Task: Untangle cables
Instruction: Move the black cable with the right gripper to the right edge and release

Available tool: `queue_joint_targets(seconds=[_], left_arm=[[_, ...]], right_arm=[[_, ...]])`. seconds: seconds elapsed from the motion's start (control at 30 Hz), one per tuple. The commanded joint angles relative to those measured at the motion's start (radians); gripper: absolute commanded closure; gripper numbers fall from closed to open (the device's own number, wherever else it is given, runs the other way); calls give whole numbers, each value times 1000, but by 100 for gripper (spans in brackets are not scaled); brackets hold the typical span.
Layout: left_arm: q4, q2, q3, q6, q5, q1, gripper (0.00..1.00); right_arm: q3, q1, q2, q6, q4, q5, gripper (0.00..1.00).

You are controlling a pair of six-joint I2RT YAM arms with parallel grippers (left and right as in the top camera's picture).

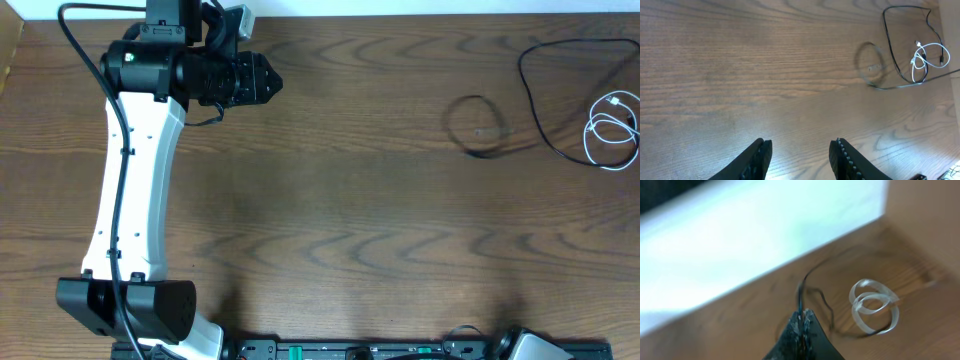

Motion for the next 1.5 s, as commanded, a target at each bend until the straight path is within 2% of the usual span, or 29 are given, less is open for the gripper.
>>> queue_joint_targets(seconds=[0.0,0.17,0.37,0.53,0.6,0.67,0.7,0.73,0.77,0.8,0.83,0.87,0.9,1.0,1.1,1.13,1.17,1.3,1.47], left_arm=[[-2,-1,1,10,-13,0,57],[-2,-1,1,10,-13,0,57],[-2,-1,1,10,-13,0,57],[-2,-1,1,10,-13,0,56],[-2,-1,1,10,-13,0,52],[-2,-1,1,9,-13,0,49],[-3,-1,1,9,-13,0,49],[-3,-1,1,9,-13,0,45],[-3,-1,1,9,-13,0,38],[-3,-1,1,9,-13,0,23],[-3,-1,1,9,-13,0,13],[-3,-1,1,9,-13,0,8],[-3,-1,1,8,-12,0,3],[-3,-1,1,-3,-13,-2,2],[-3,-1,1,-2,-13,-1,2],[-3,-1,1,-2,-13,-1,2],[-3,-1,1,-2,-13,-1,1],[-3,-1,1,-2,-13,-1,1],[-3,-1,1,-2,-13,-1,1]], right_arm=[[66,-105,-37,40,1,-15,99],[98,-237,-35,68,56,-37,99],[98,-344,48,85,177,-37,99],[98,-348,148,66,115,-113,99],[98,-338,172,36,74,-166,97],[98,-309,185,-2,26,-187,83],[98,-304,185,-6,20,-187,82],[98,-283,184,-25,4,-187,76],[98,-269,182,-36,-4,-187,72],[98,-244,176,-49,-20,-188,66],[98,-222,170,-62,-33,-193,62],[98,-184,161,-90,-56,-216,53],[98,-154,155,-111,-75,-243,49],[98,-74,143,-221,-151,-358,36],[98,3,130,-301,-232,-419,17],[98,25,125,-305,-252,-418,5],[98,47,116,-304,-275,-418,1],[98,120,68,-297,-364,-418,1],[98,143,7,-207,-481,-418,1]])
